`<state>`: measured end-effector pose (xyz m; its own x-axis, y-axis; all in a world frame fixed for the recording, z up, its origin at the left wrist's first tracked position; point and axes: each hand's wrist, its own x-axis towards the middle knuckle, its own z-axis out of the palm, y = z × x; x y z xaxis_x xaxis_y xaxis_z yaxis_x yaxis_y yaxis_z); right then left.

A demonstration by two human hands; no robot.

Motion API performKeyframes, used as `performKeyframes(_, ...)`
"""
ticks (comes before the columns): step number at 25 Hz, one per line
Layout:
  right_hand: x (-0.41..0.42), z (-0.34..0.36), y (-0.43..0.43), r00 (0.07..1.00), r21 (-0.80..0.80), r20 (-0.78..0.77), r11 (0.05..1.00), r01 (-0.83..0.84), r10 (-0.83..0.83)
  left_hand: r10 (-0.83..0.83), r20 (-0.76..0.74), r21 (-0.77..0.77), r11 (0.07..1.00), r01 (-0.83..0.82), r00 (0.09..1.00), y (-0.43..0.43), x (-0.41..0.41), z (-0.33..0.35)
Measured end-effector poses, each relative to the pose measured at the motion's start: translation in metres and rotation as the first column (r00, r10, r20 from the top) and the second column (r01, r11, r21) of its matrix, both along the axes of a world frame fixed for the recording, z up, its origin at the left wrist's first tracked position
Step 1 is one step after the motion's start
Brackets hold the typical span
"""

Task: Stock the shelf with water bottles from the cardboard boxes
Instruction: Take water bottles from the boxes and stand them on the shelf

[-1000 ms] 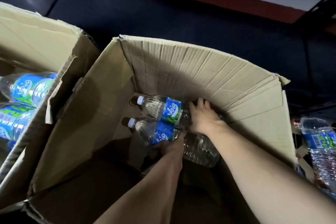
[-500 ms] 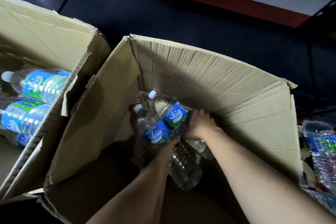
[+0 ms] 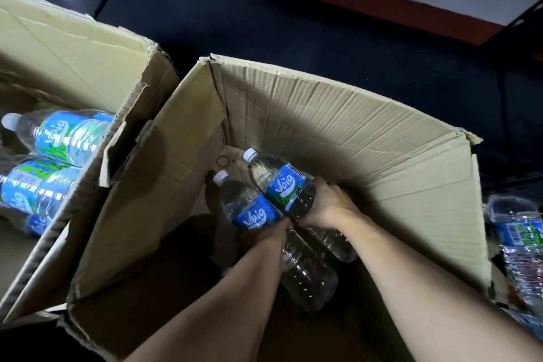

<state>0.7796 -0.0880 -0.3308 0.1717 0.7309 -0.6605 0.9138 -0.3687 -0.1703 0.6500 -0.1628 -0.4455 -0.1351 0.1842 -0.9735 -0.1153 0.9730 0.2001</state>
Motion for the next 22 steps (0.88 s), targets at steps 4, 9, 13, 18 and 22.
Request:
performKeyframes(4, 0.007, 0.036, -0.008, 0.999, 0.043, 0.017, 0.998, 0.050, -0.051, -0.059, 0.035, 0.110, 0.992, 0.055, 0.998, 0.009, 0.005, 0.007)
performKeyframes(9, 0.014, 0.103, -0.029, 0.988, 0.123, 0.051, 0.983, 0.137, -0.144, -0.013, -0.070, 0.154, 0.988, 0.023, 0.997, 0.021, 0.007, 0.163)
performKeyframes(13, 0.013, 0.155, -0.055, 0.974, 0.234, 0.023, 0.949, 0.212, -0.223, -0.025, -0.274, 0.291, 0.951, 0.108, 0.961, 0.011, 0.004, 0.227)
performKeyframes(18, 0.005, 0.210, -0.088, 0.911, 0.403, -0.201, 0.817, 0.411, -0.359, -0.071, -0.435, 0.534, 0.783, 0.320, 0.898, 0.002, -0.010, 0.286)
performKeyframes(22, -0.005, 0.254, -0.101, 0.858, 0.600, -0.320, 0.614, 0.512, -0.403, -0.075, -0.532, 0.699, 0.523, 0.487, 0.843, 0.011, -0.027, 0.354)
